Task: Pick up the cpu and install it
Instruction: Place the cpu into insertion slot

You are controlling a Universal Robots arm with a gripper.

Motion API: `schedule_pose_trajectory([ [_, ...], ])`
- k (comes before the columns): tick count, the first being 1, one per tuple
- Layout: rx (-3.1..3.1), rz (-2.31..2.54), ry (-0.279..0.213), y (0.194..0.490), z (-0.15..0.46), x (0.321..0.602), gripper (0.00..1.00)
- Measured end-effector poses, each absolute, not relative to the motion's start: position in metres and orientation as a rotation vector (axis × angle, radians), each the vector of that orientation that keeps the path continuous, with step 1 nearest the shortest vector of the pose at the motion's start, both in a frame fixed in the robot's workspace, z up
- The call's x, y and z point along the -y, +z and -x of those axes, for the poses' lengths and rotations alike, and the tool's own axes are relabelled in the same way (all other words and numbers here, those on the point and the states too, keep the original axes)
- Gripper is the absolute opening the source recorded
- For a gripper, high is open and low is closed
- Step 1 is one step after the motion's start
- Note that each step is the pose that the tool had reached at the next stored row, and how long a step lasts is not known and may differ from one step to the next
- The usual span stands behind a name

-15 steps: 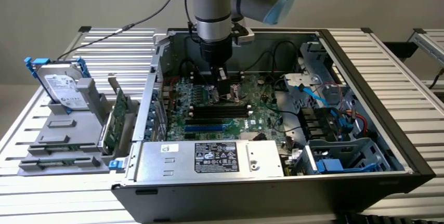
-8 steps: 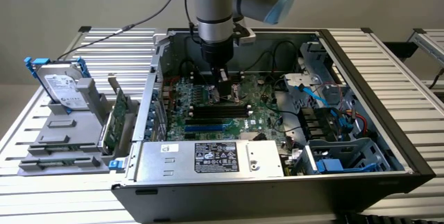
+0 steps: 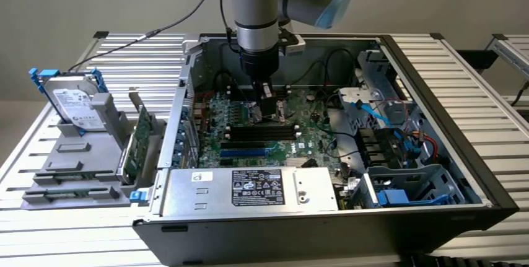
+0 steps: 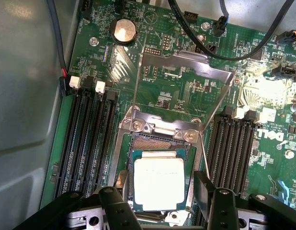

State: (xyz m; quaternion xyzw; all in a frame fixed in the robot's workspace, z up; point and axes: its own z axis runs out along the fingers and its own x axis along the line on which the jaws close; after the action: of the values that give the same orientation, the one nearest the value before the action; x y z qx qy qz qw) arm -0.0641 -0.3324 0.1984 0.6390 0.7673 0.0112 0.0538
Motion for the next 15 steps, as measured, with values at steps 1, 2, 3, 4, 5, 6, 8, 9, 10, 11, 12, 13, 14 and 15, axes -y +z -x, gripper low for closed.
schedule_pose_trajectory([
  [1, -2.331, -1.941, 0.034, 0.1984, 0.0641, 0.3325, 0.65],
  [2, -2.331, -1.941, 0.034, 0.1984, 0.0641, 0.3325, 0.65],
  [3, -2.331, -1.941, 0.034, 0.1984, 0.0641, 0.3325, 0.65],
  [4, -2.331, -1.941, 0.034, 0.1983, 0.0641, 0.3326, 0.65],
  [5, -2.331, -1.941, 0.034, 0.1982, 0.0641, 0.3325, 0.65],
  [6, -2.331, -1.941, 0.034, 0.1982, 0.0641, 0.3325, 0.65],
  [8, -2.331, -1.941, 0.034, 0.1979, 0.0641, 0.3325, 0.65],
  [9, -2.331, -1.941, 0.034, 0.1975, 0.0641, 0.3325, 0.65],
  [10, -2.331, -1.941, 0.034, 0.1971, 0.064, 0.3325, 0.65],
  [11, -2.331, -1.941, 0.034, 0.1966, 0.064, 0.3325, 0.65],
  [12, -2.331, -1.941, 0.034, 0.1965, 0.0641, 0.3325, 0.65],
  [13, -2.332, -1.941, 0.034, 0.1965, 0.0641, 0.3326, 0.65],
  [14, -2.331, -1.941, 0.033, 0.1965, 0.0641, 0.3326, 0.65],
  [15, -2.331, -1.941, 0.034, 0.1964, 0.0641, 0.3325, 0.65],
])
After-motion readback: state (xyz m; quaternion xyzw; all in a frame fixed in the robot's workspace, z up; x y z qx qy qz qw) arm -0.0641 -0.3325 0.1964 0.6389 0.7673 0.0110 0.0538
